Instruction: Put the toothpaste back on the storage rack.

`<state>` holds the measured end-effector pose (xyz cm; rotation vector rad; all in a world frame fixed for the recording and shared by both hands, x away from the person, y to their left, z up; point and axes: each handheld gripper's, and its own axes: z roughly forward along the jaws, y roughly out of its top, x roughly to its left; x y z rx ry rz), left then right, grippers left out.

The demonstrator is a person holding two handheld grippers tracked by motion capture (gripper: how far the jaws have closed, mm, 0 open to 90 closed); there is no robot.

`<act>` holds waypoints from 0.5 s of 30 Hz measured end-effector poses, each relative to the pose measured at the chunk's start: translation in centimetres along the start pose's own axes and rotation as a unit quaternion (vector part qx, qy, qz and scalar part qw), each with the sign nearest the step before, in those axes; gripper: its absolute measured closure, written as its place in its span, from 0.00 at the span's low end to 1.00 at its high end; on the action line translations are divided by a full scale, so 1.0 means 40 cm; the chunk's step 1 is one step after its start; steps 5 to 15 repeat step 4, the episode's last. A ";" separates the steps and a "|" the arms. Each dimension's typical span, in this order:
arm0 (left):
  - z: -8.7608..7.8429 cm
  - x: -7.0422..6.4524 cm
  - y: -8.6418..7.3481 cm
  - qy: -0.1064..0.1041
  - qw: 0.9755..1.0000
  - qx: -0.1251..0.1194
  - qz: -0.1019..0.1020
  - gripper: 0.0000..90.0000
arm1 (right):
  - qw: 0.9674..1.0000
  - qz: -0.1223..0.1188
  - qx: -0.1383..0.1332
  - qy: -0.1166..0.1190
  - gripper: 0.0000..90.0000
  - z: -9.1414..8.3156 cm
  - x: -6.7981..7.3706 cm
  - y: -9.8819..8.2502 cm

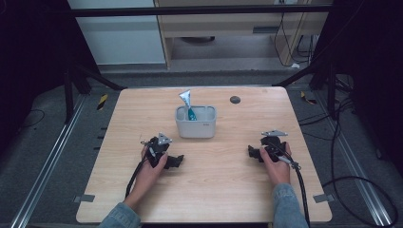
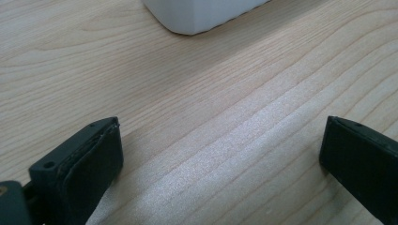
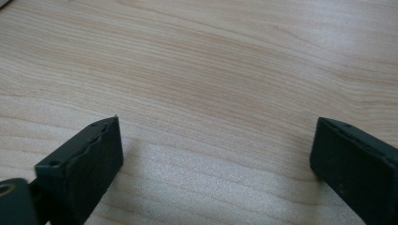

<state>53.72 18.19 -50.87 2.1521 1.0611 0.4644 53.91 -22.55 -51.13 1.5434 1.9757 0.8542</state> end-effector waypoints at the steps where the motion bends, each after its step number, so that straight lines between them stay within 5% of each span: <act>1: 0.000 0.000 0.000 0.000 1.000 0.000 0.000 0.00 | 1.000 0.000 0.002 -0.001 0.01 0.001 -0.001 0.000; 15: 0.000 0.000 0.000 0.000 1.000 0.000 0.000 0.00 | 1.000 0.009 0.004 -0.011 0.00 0.001 0.000 0.000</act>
